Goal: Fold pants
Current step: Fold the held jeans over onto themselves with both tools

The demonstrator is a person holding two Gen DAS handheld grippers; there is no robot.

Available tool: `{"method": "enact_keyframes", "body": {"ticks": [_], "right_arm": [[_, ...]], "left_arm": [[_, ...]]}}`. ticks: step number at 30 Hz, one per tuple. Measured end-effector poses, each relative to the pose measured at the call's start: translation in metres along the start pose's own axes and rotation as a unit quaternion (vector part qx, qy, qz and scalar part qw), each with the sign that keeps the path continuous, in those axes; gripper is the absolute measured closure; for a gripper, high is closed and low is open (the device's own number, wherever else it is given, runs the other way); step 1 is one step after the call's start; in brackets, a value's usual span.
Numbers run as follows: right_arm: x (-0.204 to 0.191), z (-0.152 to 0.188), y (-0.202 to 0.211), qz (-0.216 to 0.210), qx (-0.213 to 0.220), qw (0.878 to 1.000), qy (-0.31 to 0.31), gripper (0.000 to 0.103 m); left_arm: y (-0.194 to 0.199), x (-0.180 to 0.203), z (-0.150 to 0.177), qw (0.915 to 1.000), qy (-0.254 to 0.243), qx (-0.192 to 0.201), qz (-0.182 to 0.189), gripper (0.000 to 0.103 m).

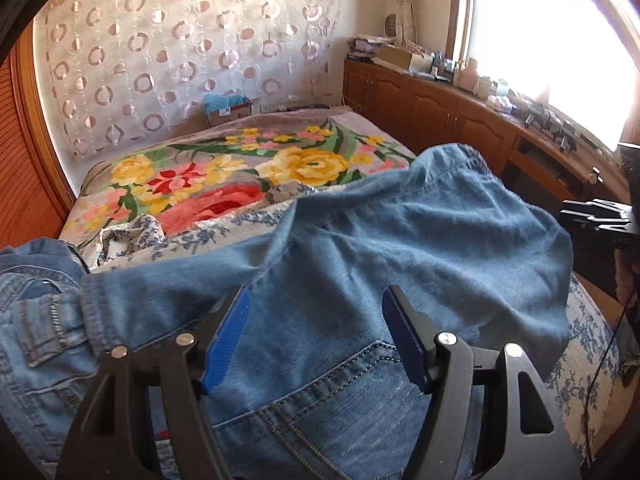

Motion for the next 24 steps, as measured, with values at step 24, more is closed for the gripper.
{"method": "enact_keyframes", "body": {"ticks": [24], "right_arm": [[0.026,0.029,-0.038,0.018,-0.071,0.997,0.004,0.052]], "left_arm": [[-0.028,0.013,0.019,0.9996,-0.006,-0.022,-0.014,0.035]]}}
Point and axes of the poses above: each gripper's, at about its wrist camera, not at the fingertips, and y roughly against the way its jaws point, x to its right, z to its underside, the point moved 4 cm from there along -y, roughly the way its jaws point, and after that the axes turned 12 degrees about -x, right-handed, at the moved point
